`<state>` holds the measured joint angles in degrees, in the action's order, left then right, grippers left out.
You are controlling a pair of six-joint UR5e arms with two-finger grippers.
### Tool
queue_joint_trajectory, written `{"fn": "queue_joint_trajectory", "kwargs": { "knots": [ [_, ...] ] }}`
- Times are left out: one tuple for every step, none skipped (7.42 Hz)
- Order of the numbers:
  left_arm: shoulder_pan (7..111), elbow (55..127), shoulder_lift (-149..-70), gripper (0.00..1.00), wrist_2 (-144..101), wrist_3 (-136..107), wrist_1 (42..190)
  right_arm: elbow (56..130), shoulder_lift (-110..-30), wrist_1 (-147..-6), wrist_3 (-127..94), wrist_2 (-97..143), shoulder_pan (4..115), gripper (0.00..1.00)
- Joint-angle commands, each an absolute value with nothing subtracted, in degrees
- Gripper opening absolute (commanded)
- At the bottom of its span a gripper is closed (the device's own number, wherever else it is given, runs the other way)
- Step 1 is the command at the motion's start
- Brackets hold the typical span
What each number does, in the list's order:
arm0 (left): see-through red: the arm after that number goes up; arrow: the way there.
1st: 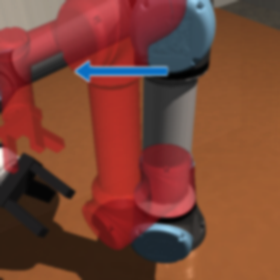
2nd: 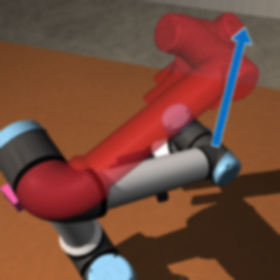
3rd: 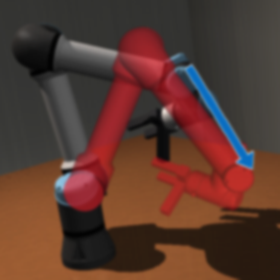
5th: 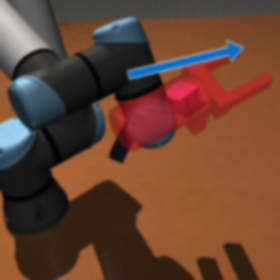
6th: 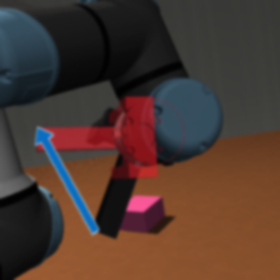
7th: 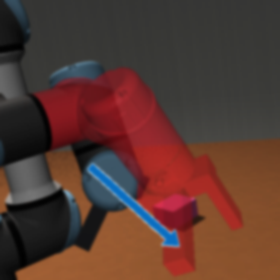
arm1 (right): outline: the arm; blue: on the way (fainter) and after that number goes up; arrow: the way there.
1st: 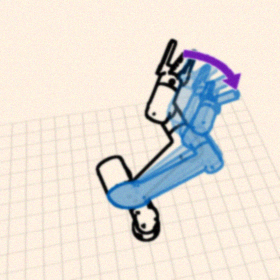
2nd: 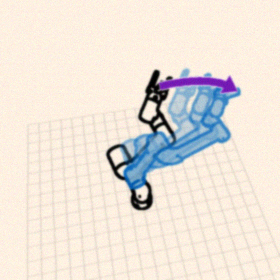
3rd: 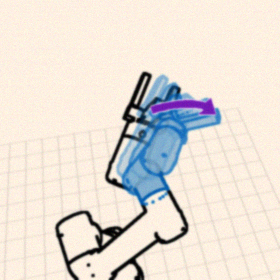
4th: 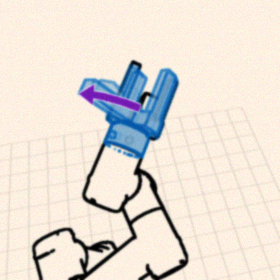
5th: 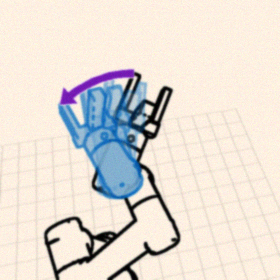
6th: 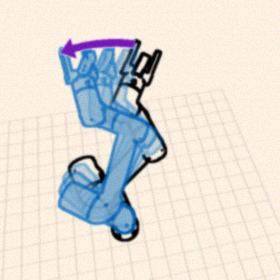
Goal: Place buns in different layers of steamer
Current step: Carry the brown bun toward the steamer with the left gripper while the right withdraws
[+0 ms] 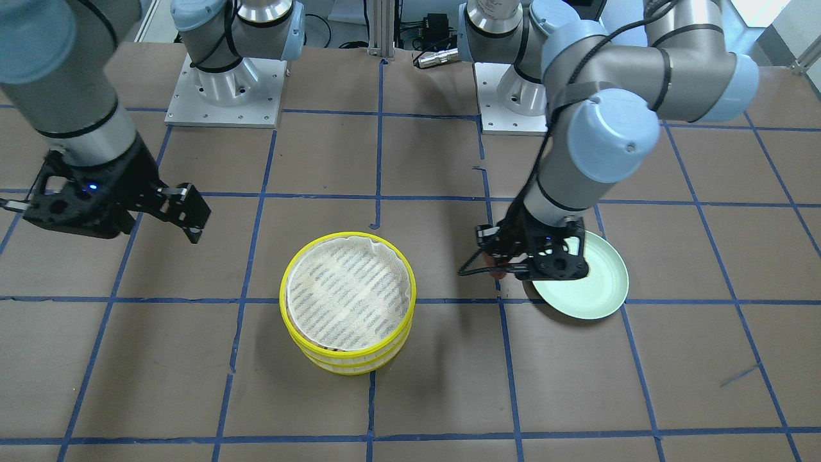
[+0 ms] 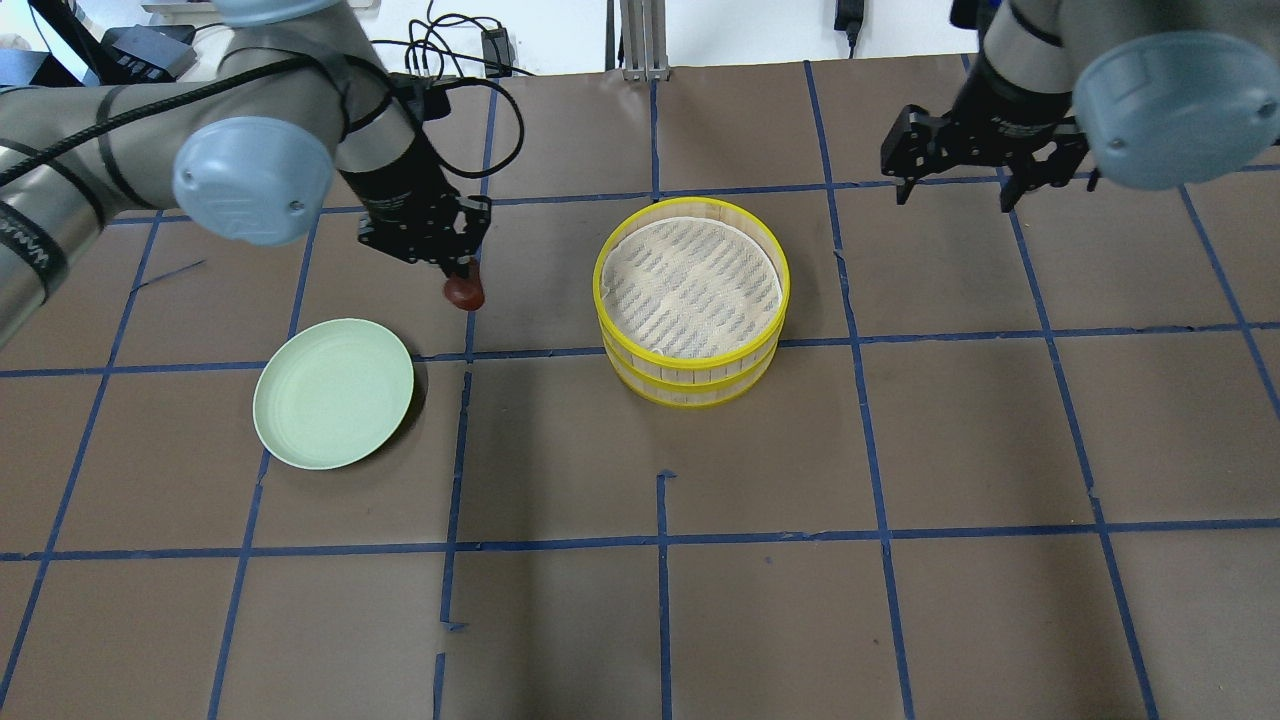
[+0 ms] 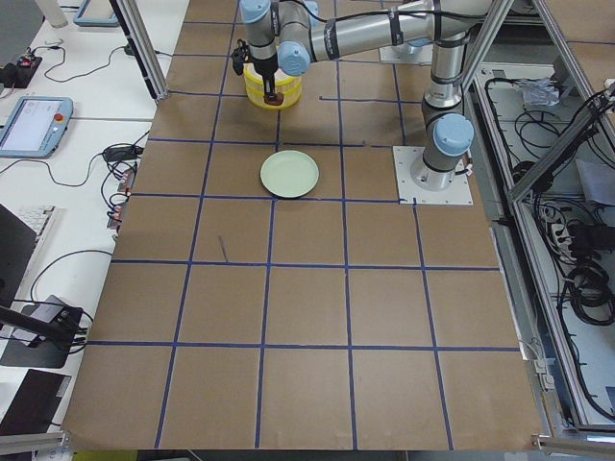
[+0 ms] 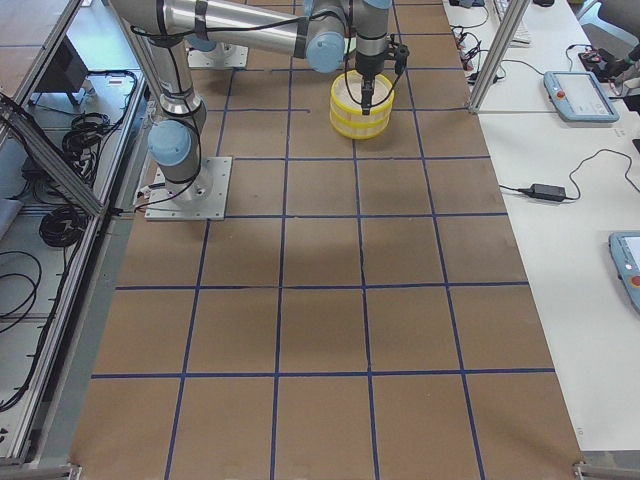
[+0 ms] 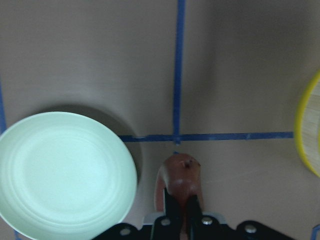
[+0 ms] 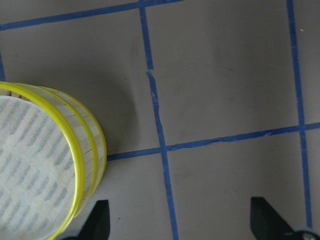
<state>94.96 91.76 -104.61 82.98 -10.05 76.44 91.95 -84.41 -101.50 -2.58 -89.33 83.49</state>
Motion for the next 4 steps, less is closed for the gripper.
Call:
{"fn": "queue_joint_trajectory", "kwargs": {
  "knots": [
    [102.5, 90.8, -105.2, 0.05, 73.4, -25.6, 70.0, 91.3, -88.0, -95.4, 5.1, -90.1, 76.7, 1.00],
    [104.1, 91.0, -106.3, 0.06, 70.6, -28.5, 68.4, 91.0, -88.8, -93.4, 7.0, -90.3, 74.6, 1.00],
    [104.5, 91.0, -108.2, 0.06, 70.5, -28.6, 66.9, 91.0, -89.6, -91.9, 7.1, -90.1, 74.2, 1.00],
    [104.5, 91.1, -110.5, 0.11, 70.5, -28.7, 63.1, 91.1, -90.1, -91.4, 7.2, -89.5, 74.4, 1.00]
  ]
}}
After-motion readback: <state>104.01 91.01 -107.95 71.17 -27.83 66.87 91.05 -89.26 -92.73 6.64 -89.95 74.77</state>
